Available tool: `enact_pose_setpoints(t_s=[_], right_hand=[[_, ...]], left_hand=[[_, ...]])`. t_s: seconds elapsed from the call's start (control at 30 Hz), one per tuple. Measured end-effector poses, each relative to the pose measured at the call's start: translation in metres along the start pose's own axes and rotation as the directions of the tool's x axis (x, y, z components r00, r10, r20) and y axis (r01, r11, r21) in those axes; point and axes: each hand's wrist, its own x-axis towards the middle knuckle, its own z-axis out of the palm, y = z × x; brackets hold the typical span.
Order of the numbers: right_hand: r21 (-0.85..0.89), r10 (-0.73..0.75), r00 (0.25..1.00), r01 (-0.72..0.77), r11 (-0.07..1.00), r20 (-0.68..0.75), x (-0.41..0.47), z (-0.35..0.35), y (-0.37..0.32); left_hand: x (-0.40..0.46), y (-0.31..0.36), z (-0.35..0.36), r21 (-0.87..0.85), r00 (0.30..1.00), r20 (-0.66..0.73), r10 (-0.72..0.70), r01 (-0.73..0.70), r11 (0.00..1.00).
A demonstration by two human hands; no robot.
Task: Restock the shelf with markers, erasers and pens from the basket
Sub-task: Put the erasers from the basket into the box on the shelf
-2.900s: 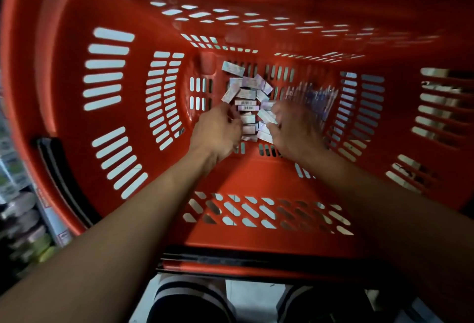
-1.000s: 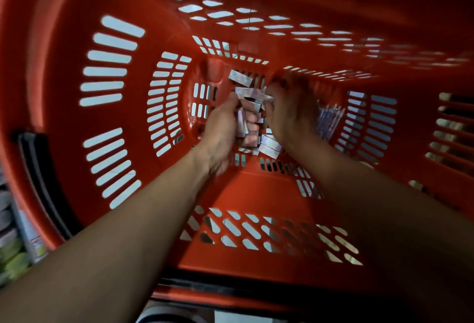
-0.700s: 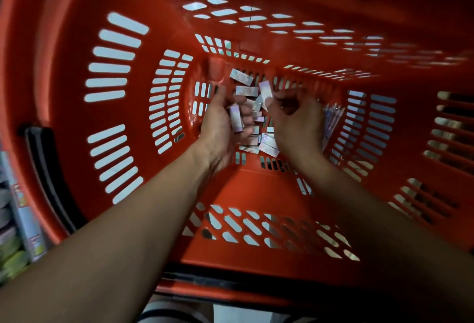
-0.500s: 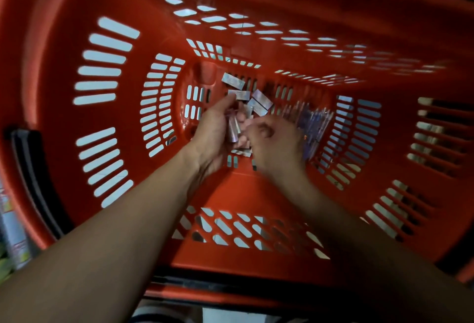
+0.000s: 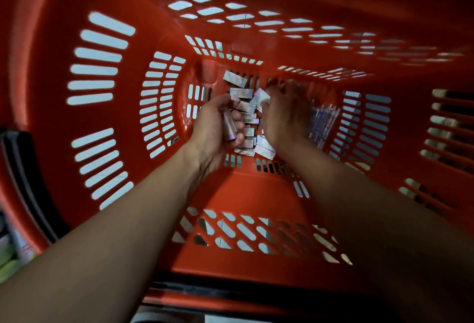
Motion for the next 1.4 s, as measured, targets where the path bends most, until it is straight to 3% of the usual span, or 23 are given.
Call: enact_pose_setpoints(t_s=[0.1, 0.2, 0.3, 0.37, 0.4, 0.5, 0.57, 0.67, 0.8, 0.87, 1.03, 1.17, 1.3, 1.4], right_hand=[[0.067, 0.061, 0.998, -0.061, 0.996, -0.006, -0.002, -0.002, -0.005], [0.345, 0.126, 0.992, -0.112, 0.932, -0.019, -0.009, -0.015, -0.011], [0.671, 0.226, 0.973, -0.199, 0.714, 0.049, -0.028, -0.037, -0.026], [0.796, 0.178, 0.973, -0.222, 0.563, 0.145, -0.047, -0.047, -0.037], [0.809, 0.116, 0.975, -0.224, 0.543, 0.192, -0.056, -0.049, -0.04], [0.715, -0.029, 0.978, -0.13, 0.687, 0.206, -0.075, -0.05, -0.043], [0.654, 0.039, 0.996, -0.086, 0.752, 0.085, -0.072, -0.05, -0.037], [0.546, 0.125, 0.991, -0.083, 0.834, -0.041, -0.053, -0.047, -0.021], [0.251, 0.08, 0.992, -0.103, 0.962, 0.102, -0.028, -0.022, -0.006], [0.163, 0.064, 0.992, -0.081, 0.983, 0.11, -0.024, -0.01, -0.008], [0.031, 0.042, 0.999, -0.041, 0.999, -0.025, -0.017, 0.004, -0.009], [-0.053, 0.0, 1.0, -0.001, 0.999, -0.022, -0.016, 0.005, -0.002], [-0.067, 0.019, 0.999, -0.022, 0.998, -0.039, -0.017, -0.001, 0.005], [0.106, 0.067, 0.997, -0.064, 0.992, -0.027, -0.023, -0.017, 0.003]], left_hand=[[-0.002, 0.0, -0.001, -0.011, 0.999, 0.042, -0.002, 0.002, 1.0], [-0.001, 0.0, -0.002, -0.06, 0.999, 0.052, 0.017, -0.014, 0.998], [0.0, 0.0, -0.001, -0.121, 0.998, 0.042, 0.042, -0.036, 0.992], [0.0, 0.001, 0.0, -0.133, 0.994, 0.086, 0.061, -0.05, 0.99], [0.0, 0.0, 0.0, -0.13, 0.991, 0.112, 0.075, -0.06, 0.99], [-0.003, -0.002, 0.0, 0.014, 0.993, 0.094, 0.068, -0.069, 0.998], [-0.002, -0.003, 0.001, 0.099, 0.995, 0.06, 0.08, -0.086, 0.991], [-0.001, -0.002, 0.002, 0.075, 0.997, 0.013, 0.073, -0.074, 0.994], [0.0, -0.003, 0.003, 0.061, 0.998, -0.028, 0.054, -0.052, 0.997], [0.0, -0.003, 0.003, 0.041, 0.999, -0.016, 0.041, -0.041, 0.998], [-0.003, -0.002, 0.002, 0.027, 0.999, 0.014, 0.03, -0.03, 0.999], [-0.005, -0.001, 0.002, -0.028, 0.999, 0.05, 0.007, -0.006, 1.0], [-0.007, -0.002, 0.0, -0.094, 0.997, 0.076, 0.015, -0.008, 0.995], [-0.007, -0.001, 0.001, -0.119, 0.997, 0.06, 0.038, -0.031, 0.992]])
